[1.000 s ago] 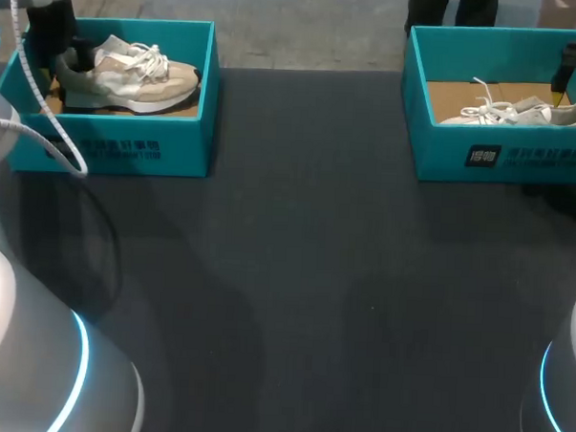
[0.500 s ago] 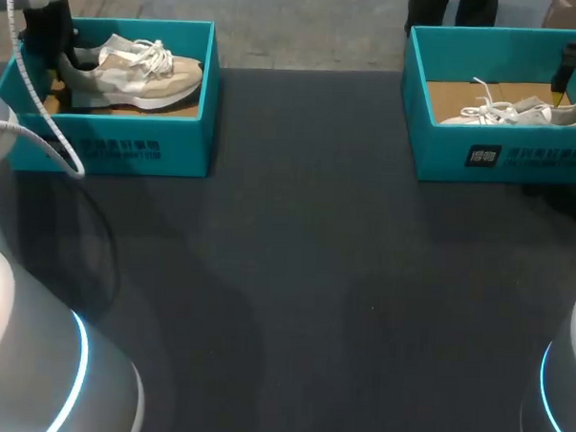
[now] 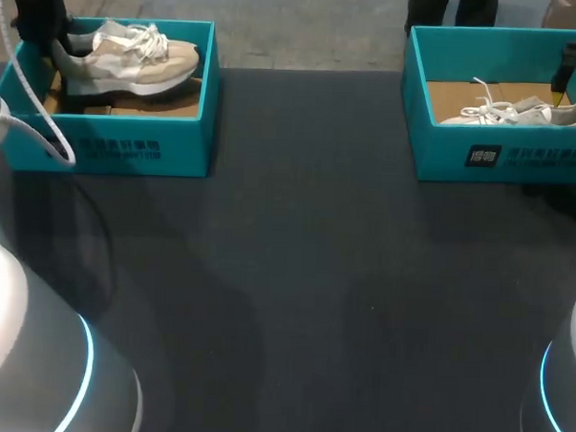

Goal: Take the shoe out of the shoebox, open the shoe tongue, remove and reinsert the insole, then place the shoe into the shoebox

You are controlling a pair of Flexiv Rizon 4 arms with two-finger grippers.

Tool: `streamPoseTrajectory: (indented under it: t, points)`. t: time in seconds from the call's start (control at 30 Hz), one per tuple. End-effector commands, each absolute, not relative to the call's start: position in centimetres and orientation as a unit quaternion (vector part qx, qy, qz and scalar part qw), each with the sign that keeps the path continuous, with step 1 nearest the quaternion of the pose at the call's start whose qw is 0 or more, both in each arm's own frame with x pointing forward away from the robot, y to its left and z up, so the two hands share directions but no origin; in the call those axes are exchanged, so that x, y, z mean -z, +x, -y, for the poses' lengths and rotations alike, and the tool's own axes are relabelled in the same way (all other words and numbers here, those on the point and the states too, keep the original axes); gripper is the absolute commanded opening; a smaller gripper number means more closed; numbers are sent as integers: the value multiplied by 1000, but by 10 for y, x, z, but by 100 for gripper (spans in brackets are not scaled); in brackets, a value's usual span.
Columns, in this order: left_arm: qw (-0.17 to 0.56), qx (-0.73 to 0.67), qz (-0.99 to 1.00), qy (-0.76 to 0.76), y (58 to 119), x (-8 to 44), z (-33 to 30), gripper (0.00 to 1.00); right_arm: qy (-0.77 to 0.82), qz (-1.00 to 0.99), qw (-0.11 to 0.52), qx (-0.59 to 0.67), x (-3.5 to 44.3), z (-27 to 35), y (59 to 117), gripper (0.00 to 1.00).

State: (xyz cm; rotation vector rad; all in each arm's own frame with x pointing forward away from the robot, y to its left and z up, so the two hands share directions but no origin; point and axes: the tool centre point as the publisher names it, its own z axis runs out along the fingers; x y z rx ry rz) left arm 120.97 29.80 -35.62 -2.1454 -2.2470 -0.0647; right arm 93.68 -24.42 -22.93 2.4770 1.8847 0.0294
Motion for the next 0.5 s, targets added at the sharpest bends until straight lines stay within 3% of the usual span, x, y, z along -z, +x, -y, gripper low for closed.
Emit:
streamPoseTrajectory:
  t: [0.03, 0.5]
  points:
    - [40, -10, 725, -687, 1212, 321, -304, 0, 796, -605, 15, -10, 229, 244, 936, 100]
    - [18, 20, 731, -681, 1187, 233, -313, 0, 796, -605, 15, -10, 229, 244, 936, 100]
